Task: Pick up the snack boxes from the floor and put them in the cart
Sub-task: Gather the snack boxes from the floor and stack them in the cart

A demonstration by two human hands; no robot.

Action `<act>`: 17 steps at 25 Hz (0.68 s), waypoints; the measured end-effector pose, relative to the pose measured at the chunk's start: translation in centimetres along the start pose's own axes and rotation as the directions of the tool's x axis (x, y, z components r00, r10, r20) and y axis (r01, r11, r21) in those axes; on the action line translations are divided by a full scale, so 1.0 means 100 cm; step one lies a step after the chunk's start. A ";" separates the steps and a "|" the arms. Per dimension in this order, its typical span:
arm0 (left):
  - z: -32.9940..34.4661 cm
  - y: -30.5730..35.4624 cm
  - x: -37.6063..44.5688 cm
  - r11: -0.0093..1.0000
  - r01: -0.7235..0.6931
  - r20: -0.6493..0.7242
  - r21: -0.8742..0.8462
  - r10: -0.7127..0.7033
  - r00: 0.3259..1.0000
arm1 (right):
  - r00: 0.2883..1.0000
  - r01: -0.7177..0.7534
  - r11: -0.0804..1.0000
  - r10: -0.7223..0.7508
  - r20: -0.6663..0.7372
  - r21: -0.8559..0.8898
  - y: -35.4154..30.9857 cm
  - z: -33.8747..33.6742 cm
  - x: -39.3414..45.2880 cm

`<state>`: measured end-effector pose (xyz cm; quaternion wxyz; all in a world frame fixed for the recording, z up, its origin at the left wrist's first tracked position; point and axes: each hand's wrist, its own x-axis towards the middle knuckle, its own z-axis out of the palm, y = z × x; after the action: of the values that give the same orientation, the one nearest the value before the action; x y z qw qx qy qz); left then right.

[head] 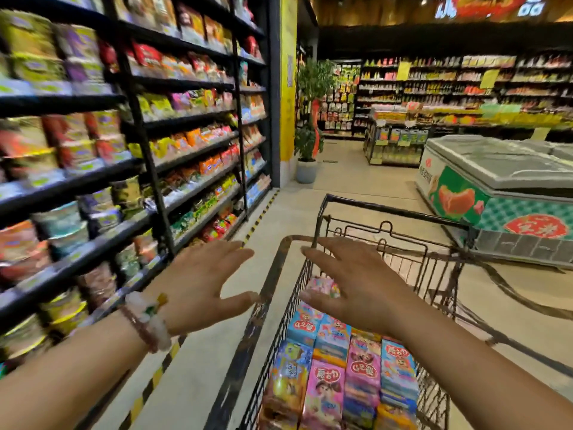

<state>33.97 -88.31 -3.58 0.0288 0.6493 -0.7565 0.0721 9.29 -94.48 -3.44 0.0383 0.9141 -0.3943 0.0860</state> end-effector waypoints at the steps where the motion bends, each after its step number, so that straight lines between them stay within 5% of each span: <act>1: 0.000 0.004 -0.017 0.999 0.032 0.010 0.001 -0.033 0.999 | 0.999 0.031 0.999 -0.031 0.016 0.014 -0.008 0.001 -0.004; 8: -0.019 0.014 -0.139 0.962 0.270 0.025 0.037 -0.271 0.962 | 0.961 0.263 0.962 -0.268 0.073 0.076 -0.089 -0.001 -0.026; 17: -0.051 0.024 -0.322 0.827 0.557 0.033 0.070 -0.560 0.828 | 0.841 0.524 0.834 -0.538 0.048 0.172 -0.221 -0.018 -0.069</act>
<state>36.37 -55.72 -3.18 0.0104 0.8443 -0.5318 0.0652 20.46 -74.12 -3.03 -0.0279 0.9908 -0.1187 0.0586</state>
